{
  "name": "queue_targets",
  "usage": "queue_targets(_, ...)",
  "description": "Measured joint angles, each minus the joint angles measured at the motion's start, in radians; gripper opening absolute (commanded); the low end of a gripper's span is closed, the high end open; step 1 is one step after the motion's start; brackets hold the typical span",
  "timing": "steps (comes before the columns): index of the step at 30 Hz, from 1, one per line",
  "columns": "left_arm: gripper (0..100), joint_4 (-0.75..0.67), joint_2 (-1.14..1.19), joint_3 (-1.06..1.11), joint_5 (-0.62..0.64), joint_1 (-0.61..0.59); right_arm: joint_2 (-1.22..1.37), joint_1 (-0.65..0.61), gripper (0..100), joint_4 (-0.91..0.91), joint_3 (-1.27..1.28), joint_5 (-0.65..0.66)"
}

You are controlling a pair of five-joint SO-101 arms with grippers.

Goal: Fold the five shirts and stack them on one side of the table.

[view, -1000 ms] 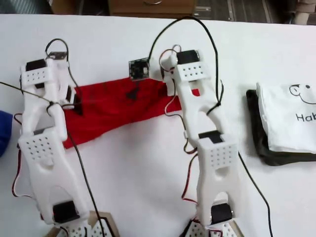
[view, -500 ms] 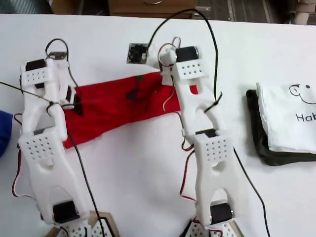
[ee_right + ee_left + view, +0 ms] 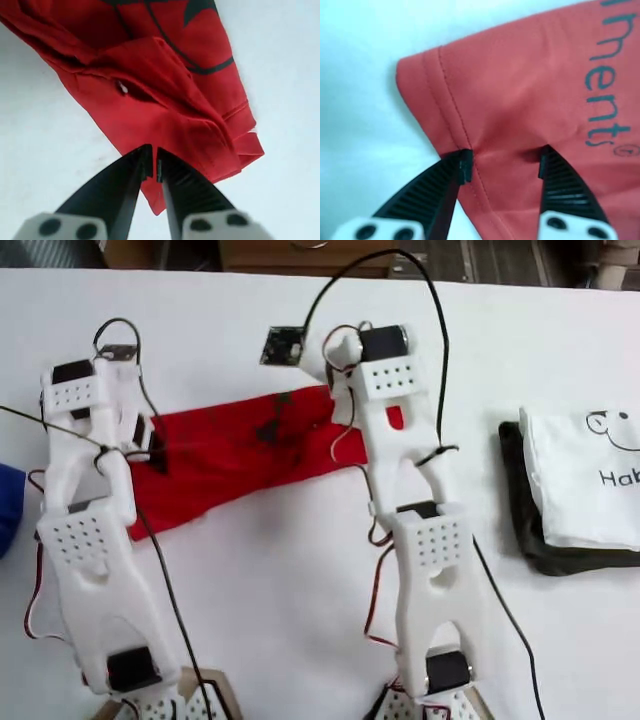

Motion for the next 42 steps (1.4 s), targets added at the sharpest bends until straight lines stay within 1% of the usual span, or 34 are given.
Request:
queue_targets(3, 24, 0.000, 0.000, 0.000, 0.000, 0.000, 0.018, -0.008, 2.1, -0.008, 0.000, -0.018)
queue_targets(8, 24, 0.000, 0.000, 0.000, 0.000, 0.000, 0.114, -0.026, 2.1, -0.086, 0.000, -0.029)
queue_targets(11, 24, 0.000, 0.000, 0.000, 0.000, 0.000, 0.140, -0.060, 2.1, -0.117, 0.000, -0.029)
queue_targets(16, 24, 0.000, 0.000, 0.000, 0.000, 0.000, 0.143, -0.133, 2.1, -0.121, -0.002, -0.029)
queue_targets(21, 24, 0.000, 0.000, 0.000, 0.000, 0.000, 0.143, -0.176, 2.1, -0.103, -0.094, -0.029)
queue_targets(25, 24, 0.000, 0.000, 0.000, 0.000, 0.000, 0.143, -0.180, 2.1, -0.103, -0.117, -0.029)
queue_targets(32, 24, 0.000, 0.000, 0.000, 0.000, 0.000, 0.270, -0.180, 2.1, -0.103, -0.129, -0.029)
queue_targets(37, 24, 0.000, 0.000, 0.000, 0.000, 0.000, 0.284, -0.180, 2.1, -0.083, -0.133, -0.029)
queue_targets(39, 24, 0.000, 0.000, 0.000, 0.000, 0.000, 0.285, -0.178, 2.1, -0.049, -0.161, -0.029)
queue_targets(42, 24, 0.000, 0.000, 0.000, 0.000, 0.000, 0.282, -0.155, 2.1, -0.044, -0.239, -0.029)
